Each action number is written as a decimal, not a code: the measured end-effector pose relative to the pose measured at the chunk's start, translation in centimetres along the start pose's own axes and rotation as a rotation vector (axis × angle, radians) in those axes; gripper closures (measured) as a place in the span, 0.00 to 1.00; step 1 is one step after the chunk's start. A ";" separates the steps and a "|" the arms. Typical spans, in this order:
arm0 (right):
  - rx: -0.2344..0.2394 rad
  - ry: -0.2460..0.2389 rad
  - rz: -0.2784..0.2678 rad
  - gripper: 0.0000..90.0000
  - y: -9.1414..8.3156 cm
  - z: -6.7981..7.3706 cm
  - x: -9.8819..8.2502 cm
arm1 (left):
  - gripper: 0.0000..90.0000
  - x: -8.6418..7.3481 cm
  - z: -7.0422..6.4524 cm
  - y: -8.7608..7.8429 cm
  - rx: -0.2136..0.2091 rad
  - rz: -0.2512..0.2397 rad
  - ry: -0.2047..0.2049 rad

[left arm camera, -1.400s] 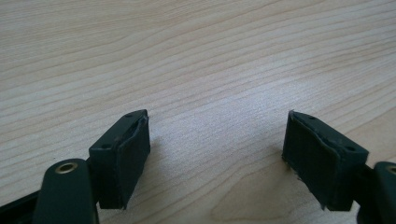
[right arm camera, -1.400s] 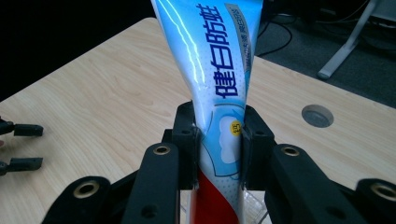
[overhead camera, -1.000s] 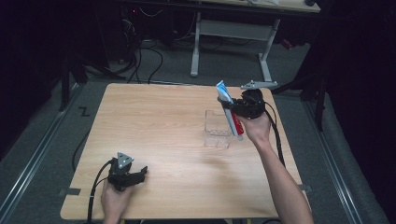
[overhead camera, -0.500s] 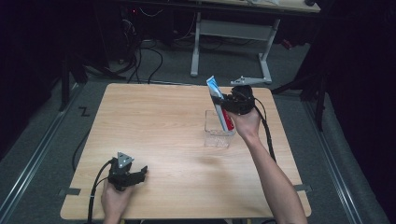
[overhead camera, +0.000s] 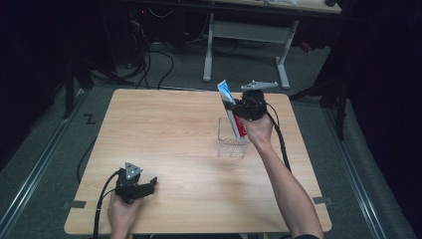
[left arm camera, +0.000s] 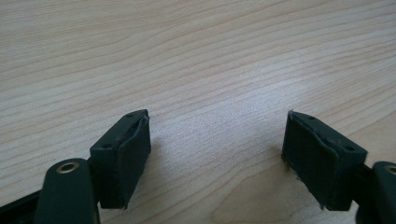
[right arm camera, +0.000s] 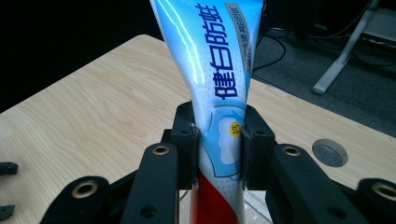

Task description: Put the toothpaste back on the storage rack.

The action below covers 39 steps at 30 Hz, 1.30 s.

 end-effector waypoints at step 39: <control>-0.025 -0.011 0.019 0.79 0.8 -1.2 -2.5 | 0.27 0.0 -0.1 0.0 0.000 0.000 0.001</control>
Point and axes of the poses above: each handheld gripper's, and its own axes: y roughly forward along the jaws, x roughly out of its top, z roughly to its left, the point moved 1 cm from there along y, roughly forward along the jaws, and after that the axes turned 14 degrees about -z, right-handed, at the moved point
